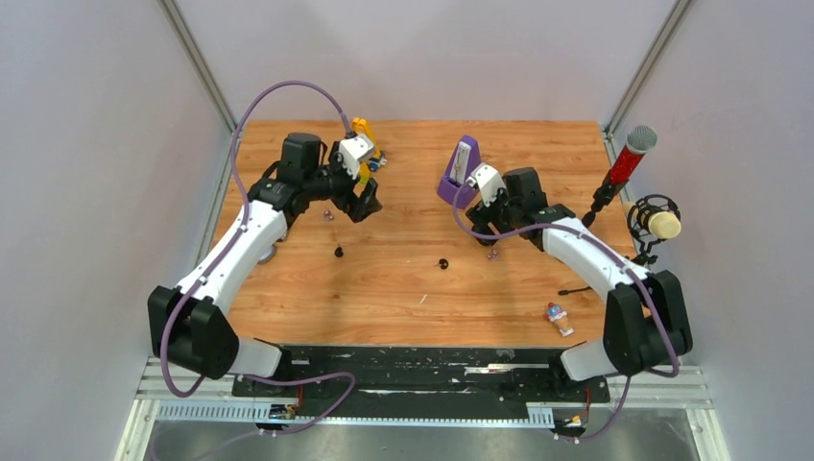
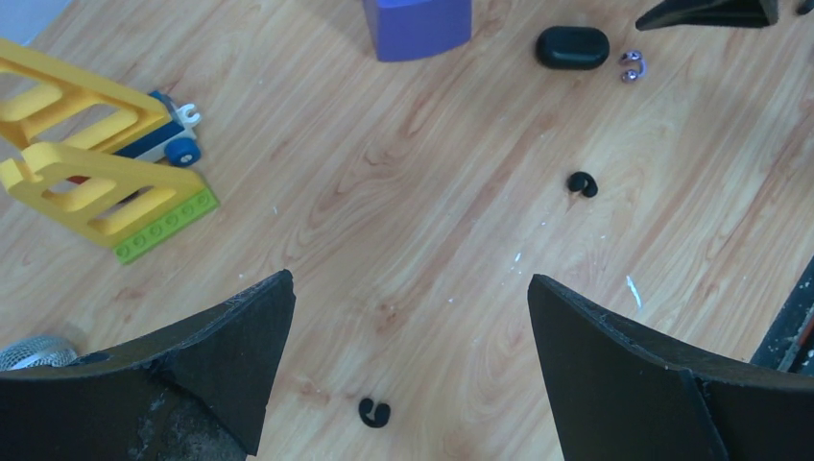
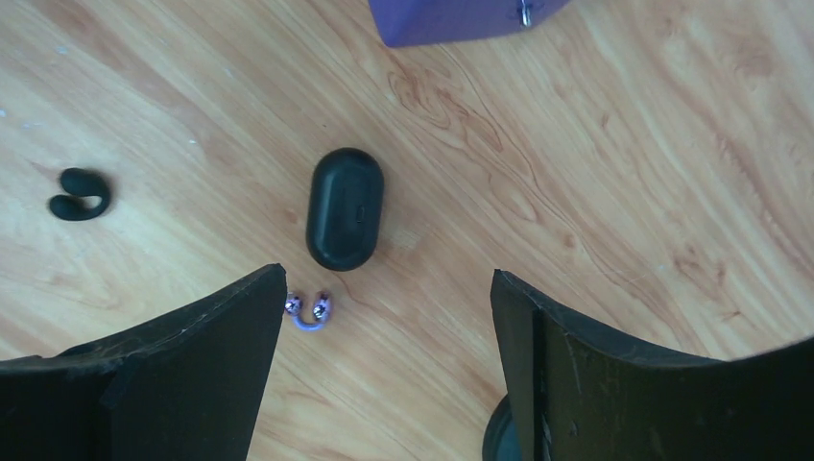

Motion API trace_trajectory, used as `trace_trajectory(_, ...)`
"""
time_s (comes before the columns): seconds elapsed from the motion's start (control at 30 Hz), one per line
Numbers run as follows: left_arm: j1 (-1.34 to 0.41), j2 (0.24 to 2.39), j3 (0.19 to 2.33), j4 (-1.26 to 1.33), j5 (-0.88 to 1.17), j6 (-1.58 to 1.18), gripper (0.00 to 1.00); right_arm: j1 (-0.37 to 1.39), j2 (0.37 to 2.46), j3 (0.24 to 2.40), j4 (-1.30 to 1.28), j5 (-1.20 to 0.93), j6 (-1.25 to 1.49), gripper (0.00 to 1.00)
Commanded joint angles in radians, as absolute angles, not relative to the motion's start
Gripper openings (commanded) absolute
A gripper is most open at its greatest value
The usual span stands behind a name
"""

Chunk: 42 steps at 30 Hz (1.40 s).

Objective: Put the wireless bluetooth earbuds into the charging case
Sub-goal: Pick up the charging case from the center of the board.

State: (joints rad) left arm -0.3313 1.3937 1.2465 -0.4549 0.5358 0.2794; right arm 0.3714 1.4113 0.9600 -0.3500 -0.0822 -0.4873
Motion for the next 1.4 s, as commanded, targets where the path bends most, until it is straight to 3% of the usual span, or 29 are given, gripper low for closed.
trace_trajectory(0.0, -0.333, 1.322, 1.213, -0.432, 0.504, 0.325, 1.0, 0.332, 1.491, 1.038, -0.343, -0.123, -0.49, 0.79)
trace_trajectory(0.5, -0.333, 1.294, 1.156, -0.393, 0.483, 0.31, 1.0, 0.287, 1.713, 1.197, -0.495, -0.278, -0.468, 0.73)
trace_trajectory(1.37, -0.333, 1.277, 1.113, -0.336, 0.486, 0.274, 1.0, 0.299, 1.822, 1.177, -0.504, -0.239, -0.461, 0.66)
